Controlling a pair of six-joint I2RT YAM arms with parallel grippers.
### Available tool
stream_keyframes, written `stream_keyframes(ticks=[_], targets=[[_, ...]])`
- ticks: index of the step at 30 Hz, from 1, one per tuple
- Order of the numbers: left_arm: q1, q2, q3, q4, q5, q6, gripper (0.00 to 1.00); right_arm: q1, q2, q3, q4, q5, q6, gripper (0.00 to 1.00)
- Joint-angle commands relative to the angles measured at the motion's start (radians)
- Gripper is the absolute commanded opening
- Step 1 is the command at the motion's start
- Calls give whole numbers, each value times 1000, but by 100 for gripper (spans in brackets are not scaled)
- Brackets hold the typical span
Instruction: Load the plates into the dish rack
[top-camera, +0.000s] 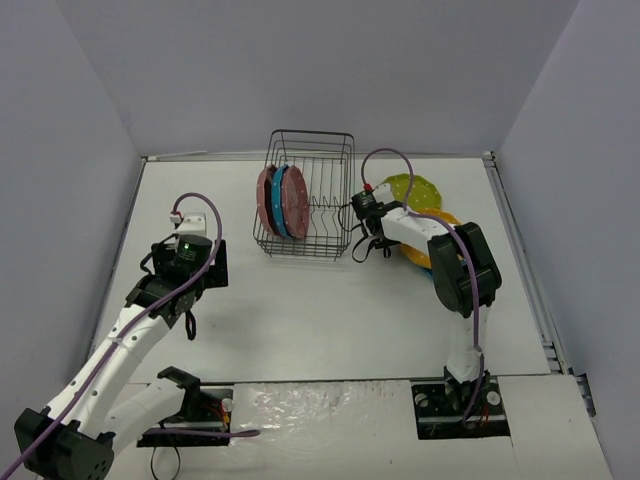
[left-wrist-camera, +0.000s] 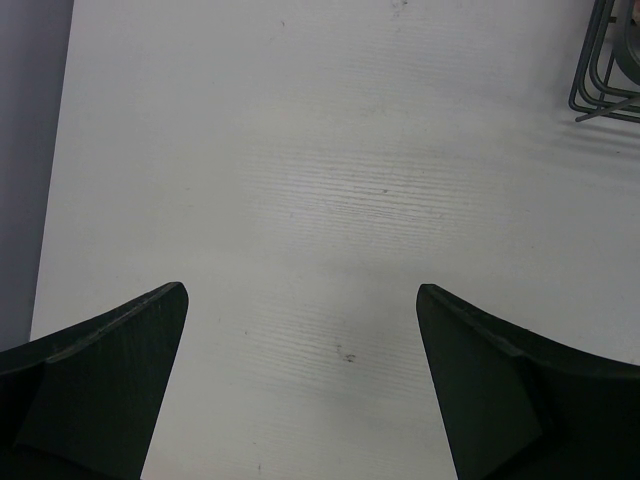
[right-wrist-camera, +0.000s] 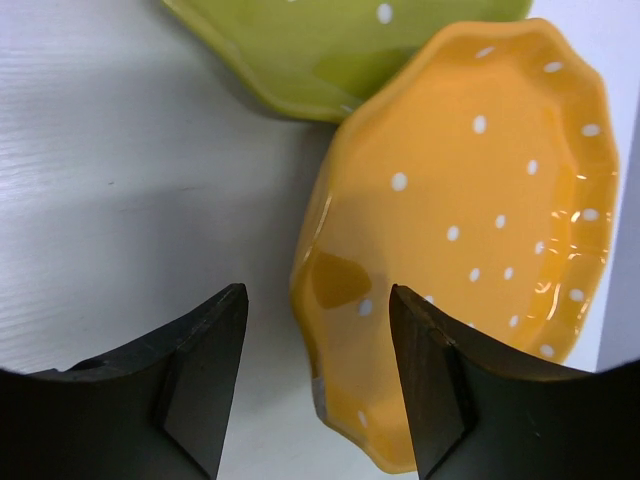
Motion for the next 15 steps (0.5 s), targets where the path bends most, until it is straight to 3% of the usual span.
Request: stream_keyframes(ticks=[1,15], targets=[[7,-16,21,43,-28,20,97,10,-8,5,-21,137,9,56],[7,-16,21,42,-27,20,97,22,60,6,-17,163,-39,56]])
